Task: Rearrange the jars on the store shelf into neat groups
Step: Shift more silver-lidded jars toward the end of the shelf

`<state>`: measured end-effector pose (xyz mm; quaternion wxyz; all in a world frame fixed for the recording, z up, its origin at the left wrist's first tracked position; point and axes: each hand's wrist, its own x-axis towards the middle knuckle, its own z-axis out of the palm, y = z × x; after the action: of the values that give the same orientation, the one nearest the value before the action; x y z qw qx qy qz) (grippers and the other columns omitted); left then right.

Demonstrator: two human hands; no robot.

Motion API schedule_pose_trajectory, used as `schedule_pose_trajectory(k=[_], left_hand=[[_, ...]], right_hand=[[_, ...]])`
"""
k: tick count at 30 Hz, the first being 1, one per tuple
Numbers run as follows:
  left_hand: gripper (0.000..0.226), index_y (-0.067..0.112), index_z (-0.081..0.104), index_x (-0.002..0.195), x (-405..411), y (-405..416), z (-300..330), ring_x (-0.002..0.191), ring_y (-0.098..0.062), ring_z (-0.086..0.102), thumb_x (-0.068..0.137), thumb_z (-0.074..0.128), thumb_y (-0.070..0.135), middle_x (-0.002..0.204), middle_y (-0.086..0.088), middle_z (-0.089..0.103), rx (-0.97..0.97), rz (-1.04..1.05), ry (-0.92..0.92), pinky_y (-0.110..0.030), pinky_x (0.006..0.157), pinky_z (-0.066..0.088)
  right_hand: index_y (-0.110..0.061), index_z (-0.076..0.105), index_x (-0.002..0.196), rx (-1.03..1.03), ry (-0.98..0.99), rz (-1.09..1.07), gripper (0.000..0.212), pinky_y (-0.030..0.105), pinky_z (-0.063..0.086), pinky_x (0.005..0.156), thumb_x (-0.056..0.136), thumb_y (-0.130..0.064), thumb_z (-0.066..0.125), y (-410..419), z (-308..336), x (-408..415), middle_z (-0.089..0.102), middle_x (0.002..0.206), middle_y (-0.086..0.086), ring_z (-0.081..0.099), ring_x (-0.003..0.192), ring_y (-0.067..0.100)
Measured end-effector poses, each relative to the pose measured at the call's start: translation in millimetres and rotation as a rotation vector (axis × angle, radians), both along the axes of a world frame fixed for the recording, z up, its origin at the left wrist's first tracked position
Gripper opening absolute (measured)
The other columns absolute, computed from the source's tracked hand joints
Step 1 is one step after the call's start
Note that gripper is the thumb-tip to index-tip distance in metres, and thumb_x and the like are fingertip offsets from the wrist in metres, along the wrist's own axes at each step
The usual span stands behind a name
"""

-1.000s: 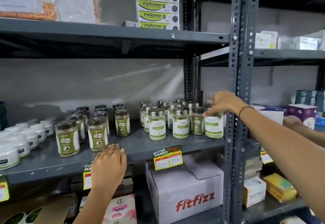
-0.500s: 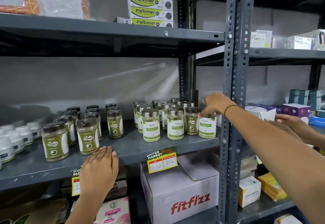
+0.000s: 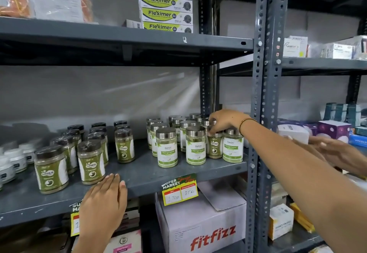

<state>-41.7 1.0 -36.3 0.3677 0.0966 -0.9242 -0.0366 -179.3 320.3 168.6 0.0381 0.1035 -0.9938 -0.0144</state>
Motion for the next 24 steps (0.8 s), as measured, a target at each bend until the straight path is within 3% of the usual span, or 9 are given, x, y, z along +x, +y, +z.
schedule_pose_trajectory(k=[4, 11, 15, 24], left_hand=[[0.054, 0.003, 0.071, 0.106, -2, -2, -1, 0.103, -0.026, 0.066, 0.089, 0.033, 0.038, 0.107, -0.014, 0.071, -0.010, 0.003, -0.014, -0.042, 0.092, 0.048], [0.054, 0.004, 0.070, 0.108, -2, -2, -1, 0.105, -0.025, 0.065, 0.090, 0.032, 0.038, 0.109, -0.013, 0.071, -0.012, 0.006, -0.019, -0.041, 0.093, 0.048], [0.053, 0.002, 0.071, 0.105, -1, -1, -1, 0.102, -0.026, 0.066, 0.089, 0.034, 0.037, 0.106, -0.014, 0.071, 0.000, 0.017, 0.002, -0.042, 0.092, 0.049], [0.048, 0.003, 0.072, 0.104, 2, 2, 2, 0.101, -0.024, 0.067, 0.090, 0.037, 0.034, 0.106, -0.013, 0.072, -0.002, 0.028, 0.013, -0.040, 0.092, 0.049]], right_hand=[[-0.016, 0.052, 0.138, -0.085, -0.099, -0.002, 0.067, 0.039, 0.043, 0.101, 0.081, -0.042, 0.076, 4, -4, -13, 0.053, 0.142, 0.006, 0.051, 0.126, 0.027], [-0.017, 0.055, 0.132, -0.225, -0.106, 0.041, 0.064, 0.037, 0.042, 0.101, 0.076, -0.034, 0.082, 10, -2, -18, 0.056, 0.135, 0.003, 0.052, 0.122, 0.023], [-0.018, 0.054, 0.135, -0.228, 0.029, 0.080, 0.066, 0.040, 0.042, 0.106, 0.077, -0.032, 0.081, 7, 13, -14, 0.056, 0.139, 0.004, 0.052, 0.126, 0.025], [-0.024, 0.058, 0.128, -0.202, 0.420, 0.254, 0.063, 0.040, 0.050, 0.095, 0.072, -0.038, 0.082, -32, 62, 21, 0.064, 0.126, 0.007, 0.060, 0.114, 0.030]])
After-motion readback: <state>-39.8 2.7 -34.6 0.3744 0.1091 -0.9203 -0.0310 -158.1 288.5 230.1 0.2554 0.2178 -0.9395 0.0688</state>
